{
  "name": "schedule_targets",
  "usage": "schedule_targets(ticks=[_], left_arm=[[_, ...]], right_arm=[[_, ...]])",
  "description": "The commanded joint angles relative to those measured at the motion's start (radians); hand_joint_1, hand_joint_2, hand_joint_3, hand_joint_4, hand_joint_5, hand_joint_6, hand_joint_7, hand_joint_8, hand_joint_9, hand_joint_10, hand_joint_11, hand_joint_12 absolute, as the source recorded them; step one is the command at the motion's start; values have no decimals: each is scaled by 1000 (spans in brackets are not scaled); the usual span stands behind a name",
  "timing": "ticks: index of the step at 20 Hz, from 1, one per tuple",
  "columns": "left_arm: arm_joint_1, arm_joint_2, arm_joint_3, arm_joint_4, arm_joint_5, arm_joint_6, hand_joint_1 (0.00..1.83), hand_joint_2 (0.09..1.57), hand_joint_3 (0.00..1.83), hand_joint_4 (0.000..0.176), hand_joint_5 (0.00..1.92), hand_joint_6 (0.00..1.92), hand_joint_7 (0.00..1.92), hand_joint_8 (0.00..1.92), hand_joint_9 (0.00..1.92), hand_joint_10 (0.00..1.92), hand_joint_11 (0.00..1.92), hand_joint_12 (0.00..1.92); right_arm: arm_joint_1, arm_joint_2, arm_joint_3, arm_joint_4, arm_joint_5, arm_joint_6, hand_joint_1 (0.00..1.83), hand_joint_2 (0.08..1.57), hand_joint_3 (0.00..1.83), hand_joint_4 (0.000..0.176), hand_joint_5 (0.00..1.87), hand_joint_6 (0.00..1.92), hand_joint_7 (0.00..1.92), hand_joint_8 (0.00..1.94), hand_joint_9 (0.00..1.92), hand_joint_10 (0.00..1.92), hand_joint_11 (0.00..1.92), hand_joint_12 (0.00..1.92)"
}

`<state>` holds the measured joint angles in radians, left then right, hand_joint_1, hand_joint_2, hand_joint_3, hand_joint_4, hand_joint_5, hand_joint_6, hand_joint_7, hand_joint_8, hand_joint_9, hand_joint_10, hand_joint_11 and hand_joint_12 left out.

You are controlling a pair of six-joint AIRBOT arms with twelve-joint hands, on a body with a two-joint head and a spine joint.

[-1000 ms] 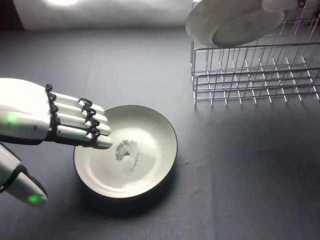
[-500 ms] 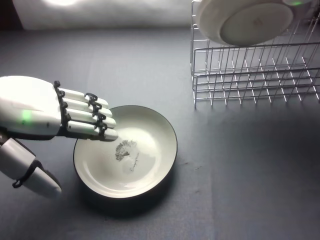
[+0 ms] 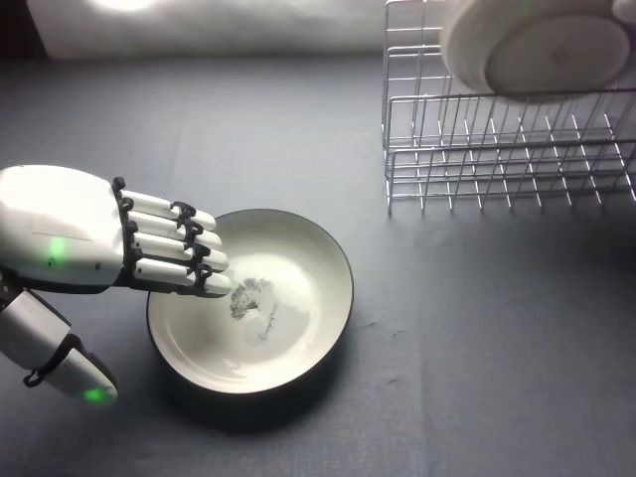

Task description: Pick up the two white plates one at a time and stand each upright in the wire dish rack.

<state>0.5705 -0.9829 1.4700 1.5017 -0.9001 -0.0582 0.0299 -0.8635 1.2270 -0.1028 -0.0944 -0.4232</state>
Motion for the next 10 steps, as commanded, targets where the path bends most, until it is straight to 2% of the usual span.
schedule_targets(ticks=[1,10], left_arm=[[-2,-3,6,-64,-27,-1,0,1055,1,0,18,6,0,0,0,0,0,0],[23,-21,35,-64,-25,9,0,1048,0,0,14,5,0,0,0,0,0,0]], right_arm=[[-1,10,9,4,127,6,1385,1076,0,0,983,942,1035,857,1035,1009,880,1149],[-153,7,43,4,209,7,1385,1077,0,0,983,956,1054,856,1010,1005,873,1107]])
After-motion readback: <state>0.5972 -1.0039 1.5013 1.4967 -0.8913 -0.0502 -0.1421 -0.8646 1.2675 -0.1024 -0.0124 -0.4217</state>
